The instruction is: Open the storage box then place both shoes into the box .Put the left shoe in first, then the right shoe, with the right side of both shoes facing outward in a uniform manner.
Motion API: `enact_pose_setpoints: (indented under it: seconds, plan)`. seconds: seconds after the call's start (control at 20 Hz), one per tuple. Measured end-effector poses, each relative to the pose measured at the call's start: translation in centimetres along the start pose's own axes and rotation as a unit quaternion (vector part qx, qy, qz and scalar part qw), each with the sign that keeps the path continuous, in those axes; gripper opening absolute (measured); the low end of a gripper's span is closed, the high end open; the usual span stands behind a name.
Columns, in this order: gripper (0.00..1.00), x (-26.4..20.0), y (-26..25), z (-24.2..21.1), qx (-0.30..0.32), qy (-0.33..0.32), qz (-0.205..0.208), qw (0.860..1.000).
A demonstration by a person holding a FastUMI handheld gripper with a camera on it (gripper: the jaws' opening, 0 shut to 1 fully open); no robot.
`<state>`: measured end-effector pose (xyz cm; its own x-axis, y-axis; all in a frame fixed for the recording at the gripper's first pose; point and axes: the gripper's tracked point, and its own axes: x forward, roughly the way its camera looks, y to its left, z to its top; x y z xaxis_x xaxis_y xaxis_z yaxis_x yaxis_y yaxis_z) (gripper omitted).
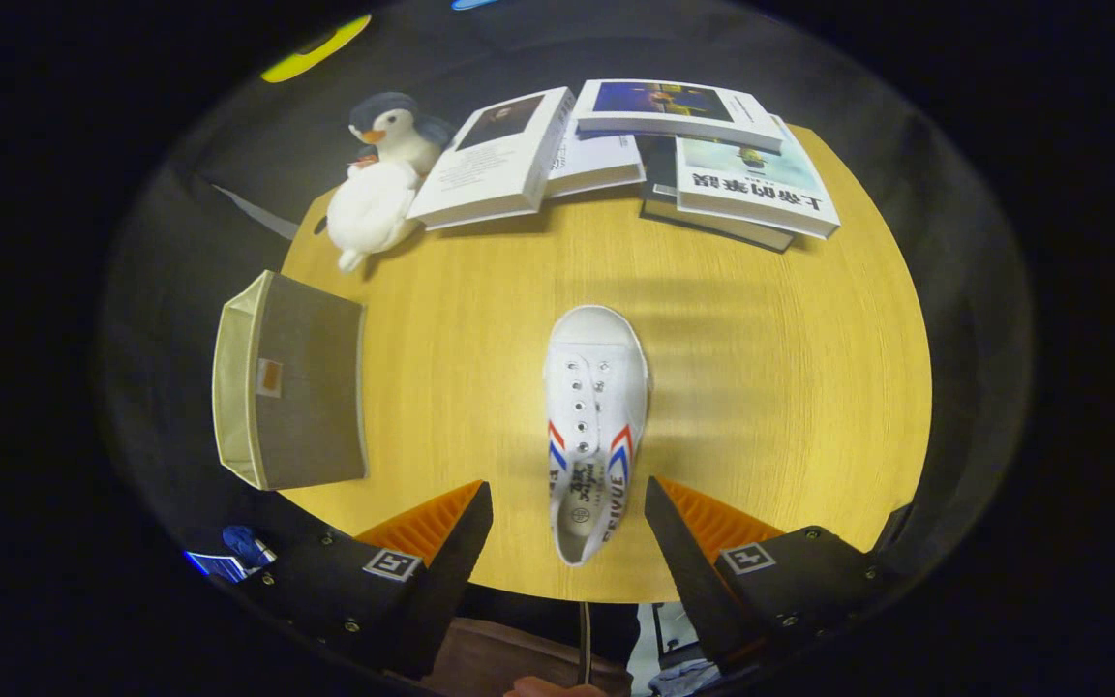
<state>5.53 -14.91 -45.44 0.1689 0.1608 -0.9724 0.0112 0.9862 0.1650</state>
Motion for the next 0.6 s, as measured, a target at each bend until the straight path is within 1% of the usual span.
enact_pose_setpoints:
  seconds: [0.1,0.2,0.25,0.6]
  plan:
    - [0.96,1.1,-0.9,-0.7,0.012,0.014,0.001,1.000]
    - [0.96,1.9,-1.8,-1.0,0.009,0.019,-0.005,1.000]
    - [0.94,2.2,-2.1,-1.1,0.008,0.022,-0.008,1.000]
    - [0.94,4.5,-3.5,-1.3,0.008,0.034,-0.019,0.999]
